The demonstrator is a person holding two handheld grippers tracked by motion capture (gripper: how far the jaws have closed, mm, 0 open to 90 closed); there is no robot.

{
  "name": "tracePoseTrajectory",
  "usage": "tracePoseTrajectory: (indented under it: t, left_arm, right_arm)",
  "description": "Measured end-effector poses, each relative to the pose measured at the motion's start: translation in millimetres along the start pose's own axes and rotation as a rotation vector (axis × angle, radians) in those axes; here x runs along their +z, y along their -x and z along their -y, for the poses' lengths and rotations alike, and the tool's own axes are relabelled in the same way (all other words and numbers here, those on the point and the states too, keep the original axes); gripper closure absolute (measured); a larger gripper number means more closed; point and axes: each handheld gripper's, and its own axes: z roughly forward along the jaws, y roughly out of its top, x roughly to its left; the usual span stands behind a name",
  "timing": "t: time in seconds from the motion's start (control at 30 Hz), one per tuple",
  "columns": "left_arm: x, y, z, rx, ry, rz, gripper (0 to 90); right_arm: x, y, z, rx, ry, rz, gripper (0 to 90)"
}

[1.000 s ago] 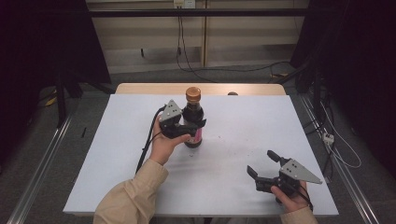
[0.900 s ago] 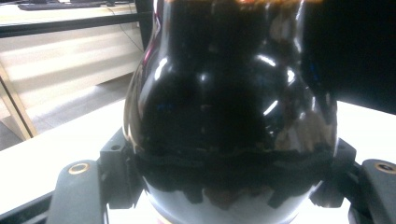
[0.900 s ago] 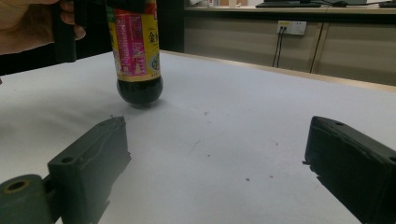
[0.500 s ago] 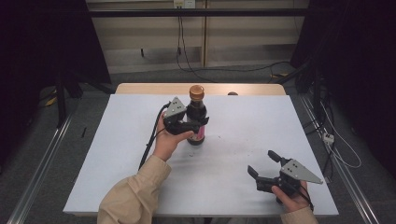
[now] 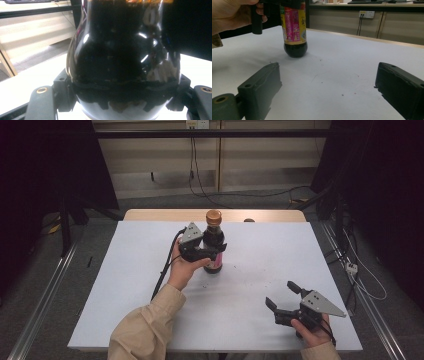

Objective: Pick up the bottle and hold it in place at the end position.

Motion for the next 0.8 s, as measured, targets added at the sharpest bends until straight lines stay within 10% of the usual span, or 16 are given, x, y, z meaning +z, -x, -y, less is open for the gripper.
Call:
tracePoseTrajectory:
  t: [0.8]
  left_arm:
    - [12.9, -1.4, 2.3, 0.016, 0.004, 0.024, 27.3]
  right_arm:
    - [-2.4, 1.8, 0.6, 0.002, -0.001, 0.009, 5.6]
